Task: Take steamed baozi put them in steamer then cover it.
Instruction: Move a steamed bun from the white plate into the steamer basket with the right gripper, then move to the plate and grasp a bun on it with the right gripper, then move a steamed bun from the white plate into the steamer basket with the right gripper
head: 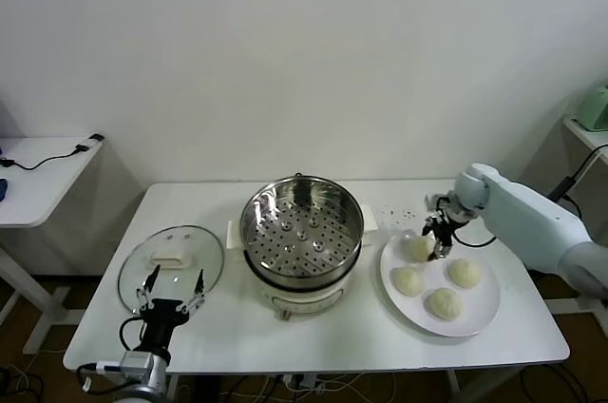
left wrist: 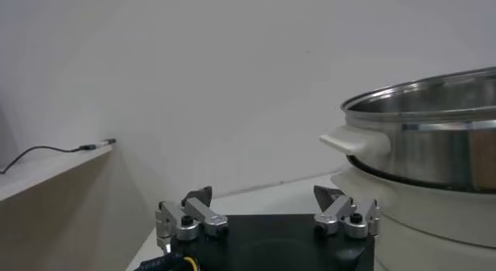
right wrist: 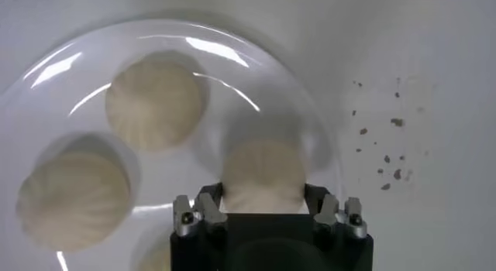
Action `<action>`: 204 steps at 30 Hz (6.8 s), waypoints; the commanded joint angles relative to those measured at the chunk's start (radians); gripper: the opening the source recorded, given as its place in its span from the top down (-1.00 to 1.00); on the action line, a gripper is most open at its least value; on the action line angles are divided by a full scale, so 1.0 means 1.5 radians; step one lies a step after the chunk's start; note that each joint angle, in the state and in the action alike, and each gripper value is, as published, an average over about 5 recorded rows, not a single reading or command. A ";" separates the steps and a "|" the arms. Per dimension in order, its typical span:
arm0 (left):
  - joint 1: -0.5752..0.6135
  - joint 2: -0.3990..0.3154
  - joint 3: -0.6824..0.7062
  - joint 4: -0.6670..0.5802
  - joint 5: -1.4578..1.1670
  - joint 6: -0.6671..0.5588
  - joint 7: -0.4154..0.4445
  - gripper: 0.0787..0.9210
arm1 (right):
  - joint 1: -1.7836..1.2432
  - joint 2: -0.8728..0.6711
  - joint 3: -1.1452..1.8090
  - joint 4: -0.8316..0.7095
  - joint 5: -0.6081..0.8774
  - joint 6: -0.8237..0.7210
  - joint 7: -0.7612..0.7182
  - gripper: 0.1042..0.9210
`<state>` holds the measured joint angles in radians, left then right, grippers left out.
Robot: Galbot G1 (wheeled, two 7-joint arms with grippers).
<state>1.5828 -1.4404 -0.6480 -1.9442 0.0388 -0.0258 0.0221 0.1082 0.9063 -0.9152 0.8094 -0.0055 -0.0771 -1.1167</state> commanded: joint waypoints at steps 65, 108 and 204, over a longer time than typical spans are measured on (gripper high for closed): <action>0.029 0.004 0.002 -0.003 -0.022 0.006 -0.013 -0.77 | 0.174 0.391 -0.136 -0.028 -0.276 0.535 0.016 -0.71; 0.052 0.008 0.009 -0.030 -0.040 0.000 -0.013 -0.77 | 0.184 -0.229 -0.304 0.419 0.284 -0.224 0.086 -0.76; 0.059 0.029 0.041 -0.033 -0.040 -0.022 -0.027 -0.77 | 0.299 0.386 -0.370 0.082 0.556 -0.186 0.135 -0.43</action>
<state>1.6721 -1.4031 -0.5875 -1.9950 -0.0184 -0.0558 -0.0172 0.6513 1.3554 -1.4878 0.9844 0.8179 -0.3523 -0.9280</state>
